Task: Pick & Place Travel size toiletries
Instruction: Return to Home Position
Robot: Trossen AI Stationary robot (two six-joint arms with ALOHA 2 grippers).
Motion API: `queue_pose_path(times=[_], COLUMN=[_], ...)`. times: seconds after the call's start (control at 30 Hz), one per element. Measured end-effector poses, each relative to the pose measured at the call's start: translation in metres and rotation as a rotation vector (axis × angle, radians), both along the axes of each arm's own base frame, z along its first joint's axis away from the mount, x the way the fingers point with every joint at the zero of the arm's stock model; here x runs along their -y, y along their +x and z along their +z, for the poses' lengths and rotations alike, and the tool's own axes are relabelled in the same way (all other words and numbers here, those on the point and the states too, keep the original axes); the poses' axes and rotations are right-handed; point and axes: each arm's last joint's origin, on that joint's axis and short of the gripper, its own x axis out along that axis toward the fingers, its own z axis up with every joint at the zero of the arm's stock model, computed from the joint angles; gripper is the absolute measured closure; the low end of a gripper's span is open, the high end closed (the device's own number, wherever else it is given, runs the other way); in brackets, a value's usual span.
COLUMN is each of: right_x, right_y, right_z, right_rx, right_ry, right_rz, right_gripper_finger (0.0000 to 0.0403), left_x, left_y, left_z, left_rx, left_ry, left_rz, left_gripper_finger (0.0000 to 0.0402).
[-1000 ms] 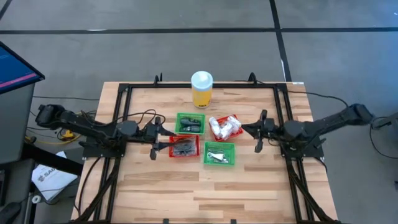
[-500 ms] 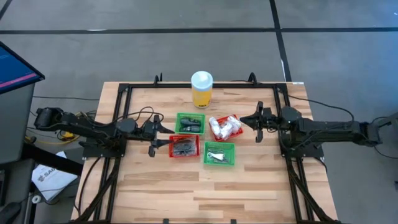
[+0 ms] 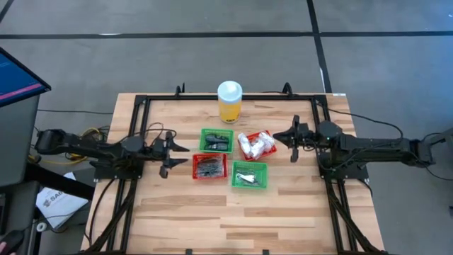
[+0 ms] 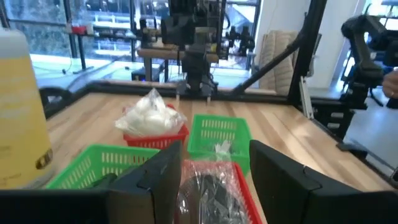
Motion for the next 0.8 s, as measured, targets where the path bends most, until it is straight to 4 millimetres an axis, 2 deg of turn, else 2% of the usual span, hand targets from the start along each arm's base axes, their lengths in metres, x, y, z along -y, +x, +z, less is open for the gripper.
queue_pose_path(times=[0.2, 0.33, 0.5, 0.8], right_x=[0.001, 0.002, -0.002, -0.007], right_y=[0.000, -0.005, -0.016, -0.020], right_z=[0.000, -0.018, -0.043, -0.050], right_rx=[0.010, 0.014, 0.084, -0.004], right_ry=[-0.026, -0.031, -0.034, -0.053], right_rz=[-0.010, -0.087, -0.077, -0.040], right_gripper_finger=[0.0398, 0.0399, 0.0398, 0.0398], left_x=[-0.001, -0.001, 0.000, -0.001], left_y=[-0.011, -0.017, -0.025, -0.040], left_z=[0.008, 0.010, 0.010, 0.017], left_rx=[0.047, 0.057, 0.049, 0.137], left_ry=[0.007, -0.032, -0.059, -0.026], left_rz=[0.005, 0.009, -0.001, 0.031], left_gripper_finger=[0.0225, 0.0225, 0.0225, 0.0225])
